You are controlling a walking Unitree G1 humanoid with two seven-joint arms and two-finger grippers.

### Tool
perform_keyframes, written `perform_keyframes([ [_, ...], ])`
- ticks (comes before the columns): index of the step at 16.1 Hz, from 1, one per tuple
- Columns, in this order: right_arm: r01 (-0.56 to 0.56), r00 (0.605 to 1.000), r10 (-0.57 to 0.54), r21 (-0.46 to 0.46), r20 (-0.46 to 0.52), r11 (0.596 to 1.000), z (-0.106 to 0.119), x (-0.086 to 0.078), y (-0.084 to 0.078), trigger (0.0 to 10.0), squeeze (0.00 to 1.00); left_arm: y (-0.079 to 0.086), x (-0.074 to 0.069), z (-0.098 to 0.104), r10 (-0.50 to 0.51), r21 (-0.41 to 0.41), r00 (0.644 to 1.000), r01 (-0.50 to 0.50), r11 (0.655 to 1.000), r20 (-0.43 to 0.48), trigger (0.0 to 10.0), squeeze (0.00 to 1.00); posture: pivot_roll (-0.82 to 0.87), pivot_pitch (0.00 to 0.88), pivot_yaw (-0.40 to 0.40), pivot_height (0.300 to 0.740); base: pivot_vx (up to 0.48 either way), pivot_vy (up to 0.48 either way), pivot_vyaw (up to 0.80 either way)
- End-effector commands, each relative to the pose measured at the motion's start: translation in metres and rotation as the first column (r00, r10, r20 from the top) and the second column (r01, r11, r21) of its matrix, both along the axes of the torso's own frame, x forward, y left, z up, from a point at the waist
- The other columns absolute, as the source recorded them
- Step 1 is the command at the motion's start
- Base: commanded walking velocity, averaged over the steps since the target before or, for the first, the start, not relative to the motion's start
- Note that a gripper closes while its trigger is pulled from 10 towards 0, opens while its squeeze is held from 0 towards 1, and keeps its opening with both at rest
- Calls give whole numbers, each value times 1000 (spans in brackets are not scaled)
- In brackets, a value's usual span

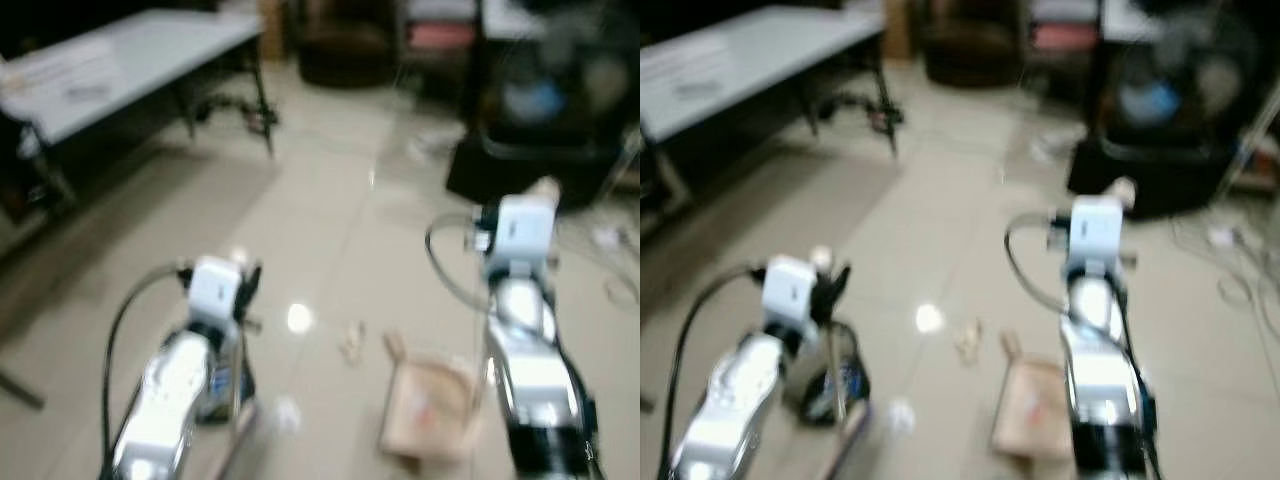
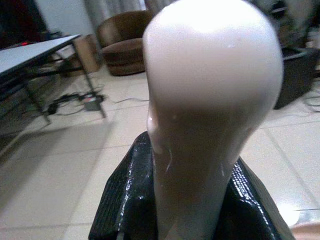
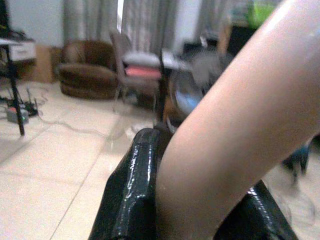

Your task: Sweep floor

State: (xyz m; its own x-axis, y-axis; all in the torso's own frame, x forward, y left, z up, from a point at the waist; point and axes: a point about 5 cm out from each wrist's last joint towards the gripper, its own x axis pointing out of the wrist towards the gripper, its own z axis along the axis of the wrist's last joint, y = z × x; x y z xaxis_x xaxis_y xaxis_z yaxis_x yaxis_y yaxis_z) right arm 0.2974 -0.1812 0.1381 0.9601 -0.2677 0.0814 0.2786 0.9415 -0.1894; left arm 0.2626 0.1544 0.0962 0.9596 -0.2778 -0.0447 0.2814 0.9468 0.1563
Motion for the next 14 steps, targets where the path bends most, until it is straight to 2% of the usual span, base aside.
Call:
perform_keyframes([
  [1,-32,998,30,32,52,999,12,0,10,10000,0,5,4,10,16,11,999,-17,1000,35,10000,0,-79,0,67,740,0,0,-800],
  [3,-39,998,36,57,49,998,9,-1,13,10000,0,3,6,9,14,11,999,-15,1000,29,10000,0,-85,0,77,740,0,0,-800],
  [6,-66,996,63,50,66,997,12,-1,18,10000,0,5,12,17,60,74,991,-69,995,123,10000,0,-91,0,83,740,0,0,-800],
  [9,-118,988,119,-16,101,993,17,-1,24,10000,0,12,21,34,142,41,967,-153,987,211,10000,0,-90,0,78,740,0,0,-800],
  [14,-154,984,153,7,87,988,13,0,29,10000,0,10,24,39,140,60,959,-159,985,245,10000,0,-72,0,55,740,0,0,-800],
])
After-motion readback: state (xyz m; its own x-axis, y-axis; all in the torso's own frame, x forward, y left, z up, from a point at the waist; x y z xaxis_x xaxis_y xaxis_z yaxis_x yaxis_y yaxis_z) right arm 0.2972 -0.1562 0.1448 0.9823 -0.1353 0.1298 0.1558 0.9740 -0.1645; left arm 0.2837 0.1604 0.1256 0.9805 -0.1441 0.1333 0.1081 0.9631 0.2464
